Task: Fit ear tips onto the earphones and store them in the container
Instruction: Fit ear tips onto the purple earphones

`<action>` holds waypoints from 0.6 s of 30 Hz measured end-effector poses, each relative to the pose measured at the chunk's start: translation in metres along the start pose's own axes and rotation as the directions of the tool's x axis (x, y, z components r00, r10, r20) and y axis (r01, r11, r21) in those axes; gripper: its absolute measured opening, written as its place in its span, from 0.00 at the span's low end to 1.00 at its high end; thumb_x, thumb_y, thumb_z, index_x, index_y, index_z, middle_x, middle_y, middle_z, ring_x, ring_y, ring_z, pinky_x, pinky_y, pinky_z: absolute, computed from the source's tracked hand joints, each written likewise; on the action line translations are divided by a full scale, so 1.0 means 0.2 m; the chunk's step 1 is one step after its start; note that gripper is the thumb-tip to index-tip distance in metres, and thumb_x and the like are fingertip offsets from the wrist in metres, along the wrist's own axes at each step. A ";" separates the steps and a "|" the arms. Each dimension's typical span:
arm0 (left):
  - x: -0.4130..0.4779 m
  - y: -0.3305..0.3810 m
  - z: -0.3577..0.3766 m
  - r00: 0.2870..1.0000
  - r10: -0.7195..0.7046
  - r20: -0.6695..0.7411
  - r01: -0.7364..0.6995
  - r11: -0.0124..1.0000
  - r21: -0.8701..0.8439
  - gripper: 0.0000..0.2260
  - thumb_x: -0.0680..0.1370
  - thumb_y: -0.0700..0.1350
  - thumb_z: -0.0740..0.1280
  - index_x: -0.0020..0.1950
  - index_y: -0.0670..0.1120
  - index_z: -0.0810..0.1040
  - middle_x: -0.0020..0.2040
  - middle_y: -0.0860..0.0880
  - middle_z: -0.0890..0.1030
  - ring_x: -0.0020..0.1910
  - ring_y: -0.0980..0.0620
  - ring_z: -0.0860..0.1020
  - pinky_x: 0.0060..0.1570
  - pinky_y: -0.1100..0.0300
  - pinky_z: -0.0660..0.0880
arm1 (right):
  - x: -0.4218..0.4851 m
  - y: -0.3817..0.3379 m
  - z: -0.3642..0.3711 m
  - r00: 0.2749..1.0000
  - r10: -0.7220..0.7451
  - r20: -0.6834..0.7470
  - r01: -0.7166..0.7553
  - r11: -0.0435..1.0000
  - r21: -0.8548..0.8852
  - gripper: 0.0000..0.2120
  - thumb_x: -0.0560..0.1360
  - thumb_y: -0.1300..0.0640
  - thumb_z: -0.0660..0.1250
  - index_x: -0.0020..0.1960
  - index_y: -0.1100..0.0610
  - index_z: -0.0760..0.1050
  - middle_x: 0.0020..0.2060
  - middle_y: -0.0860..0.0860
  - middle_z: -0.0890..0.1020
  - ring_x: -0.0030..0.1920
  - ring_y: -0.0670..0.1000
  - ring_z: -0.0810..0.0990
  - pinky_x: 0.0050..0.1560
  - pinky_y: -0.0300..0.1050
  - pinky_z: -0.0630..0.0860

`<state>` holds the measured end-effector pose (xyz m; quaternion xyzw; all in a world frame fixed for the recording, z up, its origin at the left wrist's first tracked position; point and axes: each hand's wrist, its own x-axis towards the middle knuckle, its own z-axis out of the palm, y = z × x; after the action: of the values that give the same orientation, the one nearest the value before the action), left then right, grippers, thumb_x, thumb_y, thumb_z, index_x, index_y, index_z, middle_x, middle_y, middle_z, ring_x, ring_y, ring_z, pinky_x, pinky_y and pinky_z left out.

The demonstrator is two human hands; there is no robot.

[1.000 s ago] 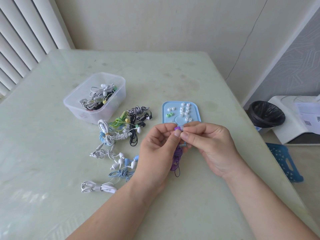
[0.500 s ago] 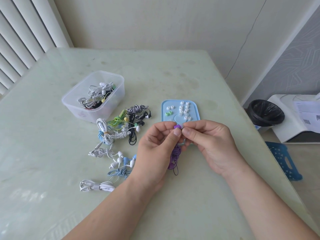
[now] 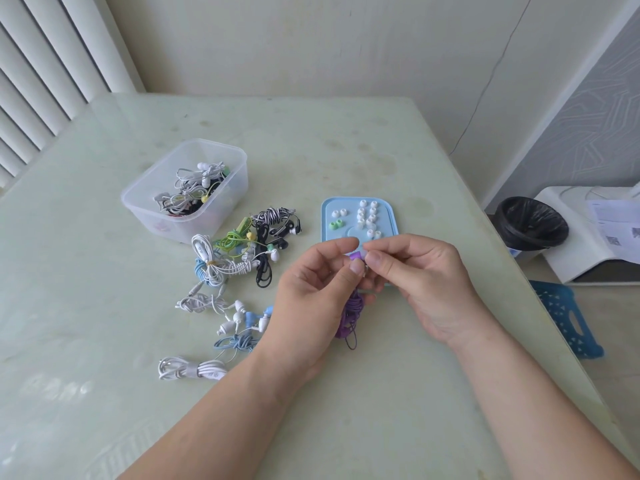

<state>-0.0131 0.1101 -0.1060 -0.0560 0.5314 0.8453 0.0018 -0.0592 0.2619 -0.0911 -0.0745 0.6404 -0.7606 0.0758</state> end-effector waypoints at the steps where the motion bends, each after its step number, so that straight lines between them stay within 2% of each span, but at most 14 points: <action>1: 0.00 0.00 0.00 1.000 -0.010 0.024 0.009 0.999 0.033 0.10 0.83 0.37 0.68 0.64 0.44 0.80 0.43 0.41 0.83 0.40 0.43 0.81 0.42 0.49 0.76 | 0.00 0.00 0.00 1.000 0.004 -0.006 -0.005 1.000 -0.005 0.10 0.67 0.59 0.76 0.48 0.61 0.85 0.39 0.61 0.85 0.36 0.57 0.79 0.37 0.48 0.77; 3: 0.00 0.01 -0.01 0.996 -0.033 0.082 0.027 0.997 0.073 0.11 0.84 0.38 0.66 0.65 0.46 0.80 0.43 0.42 0.83 0.40 0.44 0.80 0.43 0.49 0.78 | 0.00 0.00 0.00 0.999 0.019 -0.037 -0.019 1.000 -0.016 0.11 0.66 0.58 0.78 0.46 0.61 0.84 0.37 0.62 0.84 0.35 0.57 0.78 0.36 0.49 0.76; 6: 0.00 0.05 -0.02 0.996 -0.012 0.088 0.008 0.998 0.055 0.10 0.84 0.37 0.66 0.63 0.44 0.82 0.43 0.44 0.82 0.42 0.47 0.81 0.51 0.48 0.81 | 0.00 -0.01 -0.01 0.997 0.038 -0.060 -0.040 0.999 -0.031 0.11 0.66 0.56 0.79 0.42 0.60 0.82 0.35 0.62 0.83 0.35 0.58 0.78 0.33 0.48 0.73; 10: 0.02 0.10 -0.05 0.999 0.043 0.011 -0.042 0.997 -0.062 0.09 0.83 0.38 0.67 0.63 0.43 0.80 0.43 0.42 0.82 0.42 0.44 0.82 0.46 0.49 0.79 | -0.02 -0.03 0.00 0.988 0.080 0.128 -0.075 0.996 -0.048 0.15 0.69 0.58 0.79 0.51 0.64 0.82 0.45 0.60 0.87 0.42 0.59 0.84 0.35 0.49 0.78; 12: 0.02 0.12 -0.05 0.997 0.047 -0.056 -0.053 0.992 -0.113 0.09 0.83 0.38 0.67 0.63 0.44 0.80 0.42 0.47 0.82 0.40 0.47 0.82 0.44 0.50 0.79 | -0.03 -0.03 0.02 0.971 0.100 0.217 -0.080 0.992 -0.099 0.20 0.67 0.61 0.80 0.58 0.63 0.81 0.48 0.59 0.87 0.45 0.58 0.84 0.38 0.50 0.80; 14: 0.03 0.13 -0.05 0.992 0.062 -0.112 -0.078 0.986 -0.147 0.10 0.83 0.38 0.67 0.64 0.43 0.79 0.41 0.49 0.81 0.40 0.48 0.82 0.49 0.47 0.81 | -0.04 -0.02 0.03 0.954 0.151 0.257 -0.115 0.982 -0.150 0.31 0.64 0.63 0.82 0.64 0.59 0.78 0.49 0.59 0.86 0.45 0.58 0.84 0.42 0.52 0.81; 16: 0.03 0.13 -0.05 0.982 0.080 -0.170 -0.109 0.979 -0.170 0.11 0.83 0.37 0.67 0.66 0.41 0.78 0.42 0.46 0.81 0.42 0.46 0.83 0.53 0.45 0.81 | -0.05 -0.02 0.04 0.952 0.197 0.234 -0.157 0.971 -0.180 0.42 0.59 0.63 0.85 0.70 0.53 0.73 0.49 0.58 0.86 0.44 0.58 0.84 0.43 0.54 0.81; 18: 0.03 0.13 -0.05 0.969 0.089 -0.229 -0.131 0.975 -0.178 0.12 0.83 0.38 0.67 0.66 0.41 0.77 0.43 0.44 0.80 0.44 0.44 0.84 0.51 0.46 0.81 | -0.06 0.00 0.06 0.979 0.106 0.173 -0.058 0.964 -0.261 0.46 0.56 0.59 0.88 0.69 0.47 0.72 0.52 0.52 0.85 0.44 0.55 0.84 0.44 0.54 0.81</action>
<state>-0.0208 0.0903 -0.0874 -0.1194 0.4467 0.8799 -0.1095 -0.0451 0.2519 -0.0899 -0.1275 0.7253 -0.6582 0.1566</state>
